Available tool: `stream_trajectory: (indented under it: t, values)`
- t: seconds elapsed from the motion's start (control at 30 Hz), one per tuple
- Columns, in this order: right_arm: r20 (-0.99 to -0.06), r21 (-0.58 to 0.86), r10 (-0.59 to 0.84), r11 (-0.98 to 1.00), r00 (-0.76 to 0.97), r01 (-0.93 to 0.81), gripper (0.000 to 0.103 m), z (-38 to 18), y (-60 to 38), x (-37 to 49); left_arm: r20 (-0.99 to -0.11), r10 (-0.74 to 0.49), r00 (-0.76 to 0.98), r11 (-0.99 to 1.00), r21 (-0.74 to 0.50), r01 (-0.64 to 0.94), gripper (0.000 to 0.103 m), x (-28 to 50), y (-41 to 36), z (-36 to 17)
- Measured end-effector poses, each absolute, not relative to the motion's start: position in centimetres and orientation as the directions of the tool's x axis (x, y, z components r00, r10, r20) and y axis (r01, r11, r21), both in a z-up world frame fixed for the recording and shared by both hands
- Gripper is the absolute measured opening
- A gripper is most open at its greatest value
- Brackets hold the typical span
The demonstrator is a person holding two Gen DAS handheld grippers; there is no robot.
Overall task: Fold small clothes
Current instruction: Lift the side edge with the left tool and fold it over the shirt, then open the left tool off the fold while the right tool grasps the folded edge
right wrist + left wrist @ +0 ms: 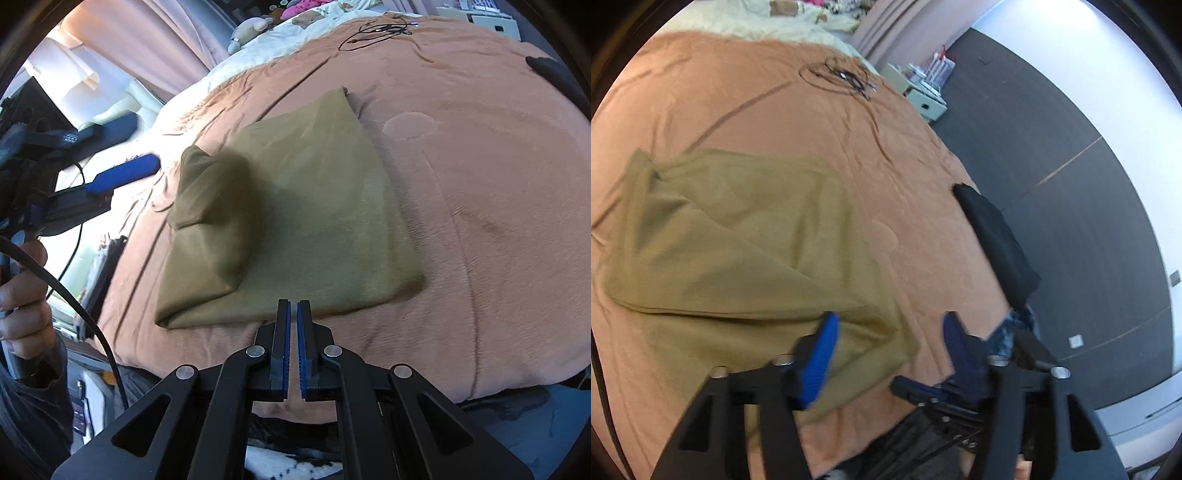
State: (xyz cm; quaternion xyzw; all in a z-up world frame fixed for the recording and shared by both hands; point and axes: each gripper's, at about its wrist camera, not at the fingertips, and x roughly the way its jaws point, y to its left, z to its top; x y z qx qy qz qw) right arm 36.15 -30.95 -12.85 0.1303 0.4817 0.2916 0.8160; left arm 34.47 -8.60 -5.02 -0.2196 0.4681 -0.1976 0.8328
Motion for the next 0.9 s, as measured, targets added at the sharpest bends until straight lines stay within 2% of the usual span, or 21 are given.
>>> stream_trajectory:
  t: [0.1,0.13,0.17,0.2,0.23,0.43,0.5,0.57,0.77,0.9]
  values:
    - [-0.712,0.484,0.597,0.799,0.369,-0.357,0.005,-12.5,-31.2,36.3,-0.708,-0.515,0.484,0.834,-0.545,0.089,0.065,34.2,-7.0,-5.7]
    - [-0.715,0.477,0.592,0.802,0.372,-0.360,0.025,-12.4,-31.1,36.5,-0.715,-0.505,0.484,0.837,-0.543,0.071,0.065,34.1,-6.3,-6.2]
    - [-0.719,0.463,0.581,0.809,0.381,-0.362,0.063,-12.1,-30.9,36.5,-0.728,-0.485,0.485,0.846,-0.531,0.049,0.065,34.0,-5.6,-6.6]
    - [-0.716,0.456,0.577,0.812,0.393,-0.364,0.072,-12.1,-31.0,36.7,-0.741,-0.466,0.485,0.855,-0.517,0.032,0.065,33.8,-4.9,-7.0]
    - [-0.706,0.449,0.575,0.814,0.413,-0.367,0.074,-11.8,-31.0,36.7,-0.750,-0.451,0.484,0.862,-0.507,0.018,0.065,33.7,-4.4,-7.4]
    - [-0.709,0.356,0.534,0.835,0.461,-0.419,0.074,-10.1,-29.9,37.4,-0.791,-0.376,0.483,0.872,-0.479,-0.105,0.065,32.0,-0.2,-10.2]
    - [-0.713,0.318,0.521,0.837,0.470,-0.445,0.062,-9.7,-29.3,38.0,-0.803,-0.363,0.474,0.870,-0.474,-0.137,0.065,31.6,0.9,-11.3]
    - [-0.738,0.263,0.496,0.836,0.458,-0.482,0.045,-9.5,-28.3,38.6,-0.817,-0.350,0.458,0.870,-0.465,-0.164,0.065,30.9,1.7,-12.3]
    - [-0.812,0.086,0.375,0.834,0.447,-0.544,0.032,-9.7,-25.1,40.7,-0.858,-0.304,0.413,0.885,-0.416,-0.211,0.065,29.6,2.7,-14.9]
    - [-0.853,-0.009,0.299,0.811,0.428,-0.584,0.030,-10.4,-22.7,41.9,-0.874,-0.309,0.375,0.887,-0.407,-0.218,0.065,29.2,2.5,-16.5]
